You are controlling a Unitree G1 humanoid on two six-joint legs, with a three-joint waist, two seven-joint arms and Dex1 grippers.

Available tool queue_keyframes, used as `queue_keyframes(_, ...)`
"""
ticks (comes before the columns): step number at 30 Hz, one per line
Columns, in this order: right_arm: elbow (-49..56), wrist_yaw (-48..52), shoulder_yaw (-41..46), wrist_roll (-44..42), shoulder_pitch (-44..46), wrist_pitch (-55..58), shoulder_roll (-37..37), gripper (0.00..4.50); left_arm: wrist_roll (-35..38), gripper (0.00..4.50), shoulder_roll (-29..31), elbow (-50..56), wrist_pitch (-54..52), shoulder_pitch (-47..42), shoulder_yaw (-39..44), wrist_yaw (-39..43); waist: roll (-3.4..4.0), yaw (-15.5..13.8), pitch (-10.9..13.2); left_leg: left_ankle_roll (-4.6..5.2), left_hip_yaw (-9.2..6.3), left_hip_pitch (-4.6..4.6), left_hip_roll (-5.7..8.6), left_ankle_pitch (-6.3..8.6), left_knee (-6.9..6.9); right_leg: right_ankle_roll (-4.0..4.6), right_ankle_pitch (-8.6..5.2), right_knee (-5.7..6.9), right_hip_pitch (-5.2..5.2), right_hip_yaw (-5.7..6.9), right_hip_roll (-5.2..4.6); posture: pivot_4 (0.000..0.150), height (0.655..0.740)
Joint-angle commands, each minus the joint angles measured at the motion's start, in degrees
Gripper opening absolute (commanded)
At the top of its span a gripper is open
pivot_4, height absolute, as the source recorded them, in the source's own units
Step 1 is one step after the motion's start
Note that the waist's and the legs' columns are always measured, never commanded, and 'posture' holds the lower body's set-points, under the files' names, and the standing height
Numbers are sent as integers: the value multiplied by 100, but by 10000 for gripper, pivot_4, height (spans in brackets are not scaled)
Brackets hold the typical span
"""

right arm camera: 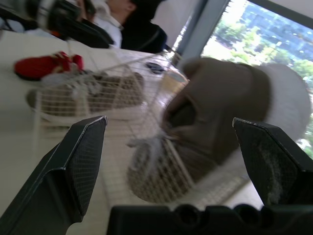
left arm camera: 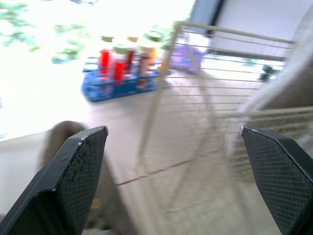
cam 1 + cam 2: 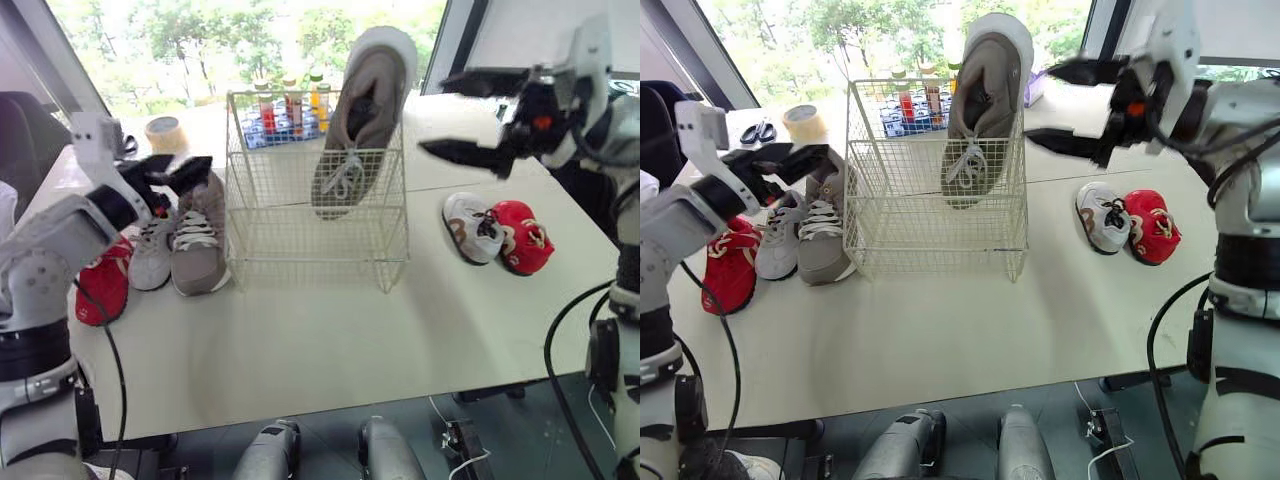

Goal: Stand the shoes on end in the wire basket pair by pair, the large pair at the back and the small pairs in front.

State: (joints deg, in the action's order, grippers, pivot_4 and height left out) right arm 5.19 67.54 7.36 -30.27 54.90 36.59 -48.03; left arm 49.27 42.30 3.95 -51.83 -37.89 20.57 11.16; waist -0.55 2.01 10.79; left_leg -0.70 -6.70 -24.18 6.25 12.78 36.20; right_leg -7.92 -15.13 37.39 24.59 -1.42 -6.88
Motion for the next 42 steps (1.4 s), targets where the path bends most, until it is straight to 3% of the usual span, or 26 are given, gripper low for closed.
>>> queue_keyframes(1, 846, -413, 257, -619, -10, 642, 11, 44550, -603, 45000, 91, -498, -207, -371, -141, -468, 0, -27, 0, 3, 0, 0, 0, 2, 1, 0, 0, 2, 0, 0, 0, 1500, 7400)
queue_keyframes(7, 1168, -841, 232, -856, -103, 865, 90, 44550, -1243, 45000, -186, -1503, -552, -816, -661, -443, -4, -159, -2, -4, 1, 0, 2, -3, 5, -4, 4, 3, -2, 2, 0, 1500, 7400)
queue_keyframes(16, 1386, -1215, 239, -1143, -139, 1010, 114, 44550, -1648, 45000, -692, -1865, -582, -931, -1071, 155, -6, -120, -2, -16, 1, -3, 2, -10, 6, -6, 7, 2, -1, 2, -1, 1500, 7400)
queue_keyframes(25, 1462, -1452, 214, -1296, -144, 1016, 101, 44550, -2295, 45000, -1142, -2679, -261, -1030, -1157, 193, -8, -152, -3, -15, 1, -3, 5, -10, 14, -8, 8, 2, -6, 3, -3, 1500, 7400)
queue_keyframes(28, 1455, -1515, 225, -1313, -145, 1002, 93, 45000, -2401, 36093, -1291, -3126, -85, -1101, -1023, 259, -7, -168, -11, -15, 1, -3, 4, -10, 17, -8, 8, 6, -6, 4, -3, 1500, 7400)
queue_keyframes(33, 1406, -1567, 188, -1255, -124, 900, 91, 45000, -2467, 13431, -1326, -3545, 111, -1394, -764, 331, -7, -248, -12, 4, -2, 3, 4, 1, 29, -8, 15, 13, -14, 7, -2, 1500, 7400)
queue_keyframes(35, 1355, -1589, 177, -1247, -65, 867, 107, 45000, -2390, 7685, -1255, -3540, 134, -1603, -527, 288, -8, -267, -11, 3, -1, 2, 4, 1, 36, -9, 17, 13, -16, 7, -2, 1500, 7400)
queue_keyframes(42, 1144, -1555, 35, -1202, 132, 742, 163, 45000, -1816, 6535, -966, -2728, 259, -2363, 673, -123, -35, -224, 4, -7, -4, -46, 0, -3, 74, -10, 20, 16, 12, 11, 3, 1500, 7400)
